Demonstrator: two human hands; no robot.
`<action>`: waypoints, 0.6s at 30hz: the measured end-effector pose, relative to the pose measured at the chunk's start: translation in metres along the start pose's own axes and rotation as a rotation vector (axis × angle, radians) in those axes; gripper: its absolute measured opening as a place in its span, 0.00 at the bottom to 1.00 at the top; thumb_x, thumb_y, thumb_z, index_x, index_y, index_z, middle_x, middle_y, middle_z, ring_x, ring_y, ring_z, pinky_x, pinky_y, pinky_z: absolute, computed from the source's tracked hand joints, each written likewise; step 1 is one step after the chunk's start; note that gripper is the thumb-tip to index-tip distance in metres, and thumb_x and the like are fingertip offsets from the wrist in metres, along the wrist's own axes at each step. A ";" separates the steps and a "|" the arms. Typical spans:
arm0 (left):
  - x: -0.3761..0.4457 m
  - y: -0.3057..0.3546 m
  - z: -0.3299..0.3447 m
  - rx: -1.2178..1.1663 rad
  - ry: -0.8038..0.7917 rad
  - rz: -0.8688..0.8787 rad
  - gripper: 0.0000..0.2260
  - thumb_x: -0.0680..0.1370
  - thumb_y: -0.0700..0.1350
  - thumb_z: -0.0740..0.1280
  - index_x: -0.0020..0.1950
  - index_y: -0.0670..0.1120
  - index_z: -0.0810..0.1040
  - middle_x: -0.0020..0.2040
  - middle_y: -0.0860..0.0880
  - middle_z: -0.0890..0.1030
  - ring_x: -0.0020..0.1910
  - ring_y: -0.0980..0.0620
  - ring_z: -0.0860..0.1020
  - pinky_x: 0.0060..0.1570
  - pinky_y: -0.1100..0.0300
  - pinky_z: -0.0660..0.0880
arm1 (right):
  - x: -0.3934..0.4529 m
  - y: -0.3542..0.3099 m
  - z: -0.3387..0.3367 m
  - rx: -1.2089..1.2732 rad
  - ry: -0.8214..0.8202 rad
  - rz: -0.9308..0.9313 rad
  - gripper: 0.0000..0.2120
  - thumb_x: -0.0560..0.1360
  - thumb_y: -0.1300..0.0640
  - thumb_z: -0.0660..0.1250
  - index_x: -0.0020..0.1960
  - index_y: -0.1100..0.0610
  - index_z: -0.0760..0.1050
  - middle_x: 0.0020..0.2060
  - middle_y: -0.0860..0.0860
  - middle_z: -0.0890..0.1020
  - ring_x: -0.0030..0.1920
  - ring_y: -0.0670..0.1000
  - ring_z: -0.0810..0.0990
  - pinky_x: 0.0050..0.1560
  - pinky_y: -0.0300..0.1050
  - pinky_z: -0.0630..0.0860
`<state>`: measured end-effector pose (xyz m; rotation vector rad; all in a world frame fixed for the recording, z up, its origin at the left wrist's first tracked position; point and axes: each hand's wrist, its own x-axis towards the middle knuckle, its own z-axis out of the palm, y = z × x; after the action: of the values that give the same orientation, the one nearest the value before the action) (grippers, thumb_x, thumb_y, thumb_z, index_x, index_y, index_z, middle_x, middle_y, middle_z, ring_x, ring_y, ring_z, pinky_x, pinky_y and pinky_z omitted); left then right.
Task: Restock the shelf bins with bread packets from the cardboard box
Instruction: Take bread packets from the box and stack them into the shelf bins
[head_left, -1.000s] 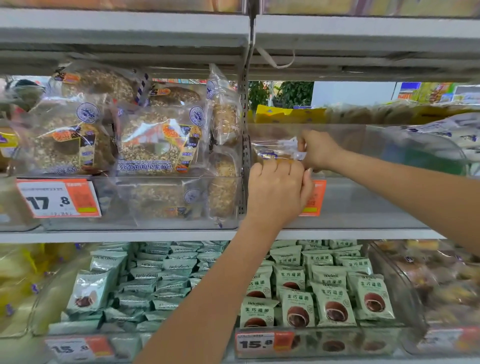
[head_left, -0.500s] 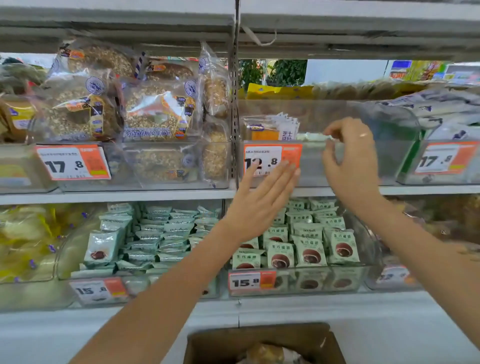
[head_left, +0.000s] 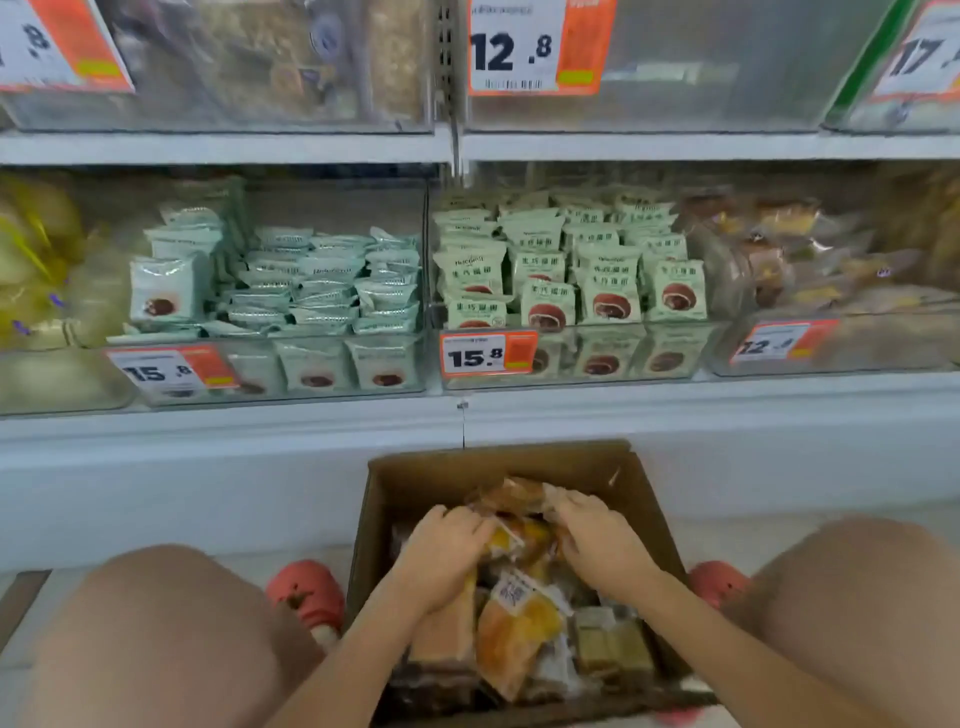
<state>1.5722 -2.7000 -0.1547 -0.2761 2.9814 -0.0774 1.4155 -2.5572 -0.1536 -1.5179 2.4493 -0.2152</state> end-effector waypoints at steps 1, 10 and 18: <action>-0.005 0.004 0.013 -0.033 0.010 -0.007 0.20 0.58 0.44 0.78 0.48 0.49 0.81 0.42 0.51 0.81 0.41 0.51 0.80 0.39 0.60 0.76 | -0.001 -0.002 0.013 -0.006 -0.061 0.000 0.20 0.78 0.60 0.57 0.70 0.52 0.64 0.68 0.51 0.69 0.65 0.54 0.69 0.57 0.49 0.73; -0.016 0.016 0.058 -0.134 -0.091 -0.207 0.18 0.80 0.39 0.56 0.70 0.47 0.68 0.70 0.48 0.68 0.68 0.47 0.64 0.64 0.49 0.65 | -0.019 0.000 0.125 0.236 -0.399 0.265 0.40 0.71 0.46 0.69 0.75 0.56 0.53 0.70 0.58 0.64 0.69 0.60 0.65 0.67 0.54 0.67; -0.017 0.025 0.057 -0.129 -0.138 -0.191 0.17 0.79 0.37 0.56 0.68 0.46 0.70 0.70 0.46 0.69 0.69 0.46 0.64 0.64 0.48 0.63 | -0.014 0.001 0.107 0.513 -0.321 0.437 0.19 0.76 0.51 0.67 0.63 0.60 0.70 0.58 0.55 0.77 0.57 0.55 0.76 0.51 0.44 0.72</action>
<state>1.5927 -2.6748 -0.2103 -0.5569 2.8194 0.1088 1.4516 -2.5434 -0.2546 -0.7249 2.1703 -0.4341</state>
